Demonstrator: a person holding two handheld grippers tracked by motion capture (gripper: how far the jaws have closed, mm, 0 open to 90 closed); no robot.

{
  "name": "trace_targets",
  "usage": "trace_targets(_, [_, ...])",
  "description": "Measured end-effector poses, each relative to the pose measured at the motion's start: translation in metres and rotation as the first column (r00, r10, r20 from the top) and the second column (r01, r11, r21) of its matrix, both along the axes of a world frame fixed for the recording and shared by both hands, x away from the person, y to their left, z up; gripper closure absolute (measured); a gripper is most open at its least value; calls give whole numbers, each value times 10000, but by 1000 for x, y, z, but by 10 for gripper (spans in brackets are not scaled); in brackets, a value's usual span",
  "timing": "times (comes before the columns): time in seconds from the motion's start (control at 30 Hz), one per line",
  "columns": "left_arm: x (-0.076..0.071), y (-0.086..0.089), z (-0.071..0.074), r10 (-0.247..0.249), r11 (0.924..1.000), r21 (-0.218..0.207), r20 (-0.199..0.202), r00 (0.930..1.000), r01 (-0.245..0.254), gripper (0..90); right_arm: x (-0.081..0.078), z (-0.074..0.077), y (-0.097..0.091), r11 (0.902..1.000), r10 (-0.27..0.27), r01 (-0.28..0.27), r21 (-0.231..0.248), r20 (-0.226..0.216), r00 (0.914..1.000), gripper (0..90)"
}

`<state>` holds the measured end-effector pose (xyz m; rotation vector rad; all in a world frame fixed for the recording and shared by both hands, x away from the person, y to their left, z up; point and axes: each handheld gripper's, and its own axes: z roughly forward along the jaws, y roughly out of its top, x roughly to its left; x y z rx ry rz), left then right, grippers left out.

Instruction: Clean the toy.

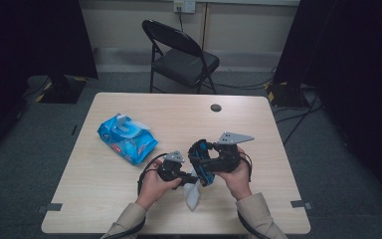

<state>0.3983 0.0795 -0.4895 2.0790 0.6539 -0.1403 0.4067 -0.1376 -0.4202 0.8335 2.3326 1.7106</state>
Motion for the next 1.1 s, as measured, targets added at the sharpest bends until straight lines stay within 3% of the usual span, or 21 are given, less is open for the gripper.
trace_targets(0.5, [10, 36, 24, 652, 9976, 195, 495, 9966, -662, 851, 2, -5, -5, 9999, -77, 75, -103, -178, 9998, 256])
trace_targets(0.83, [17, 55, 54, 1053, 9944, -227, 933, 9901, -1037, 852, 0, -9, -5, 9996, -113, 107, -248, -233, 9997, 257])
trace_targets(1.1, [22, 56, 79, 1066, 9932, -595, 1278, 9861, -997, 852, -4, -12, -8, 9992, -181, 172, -359, -256, 9995, 256])
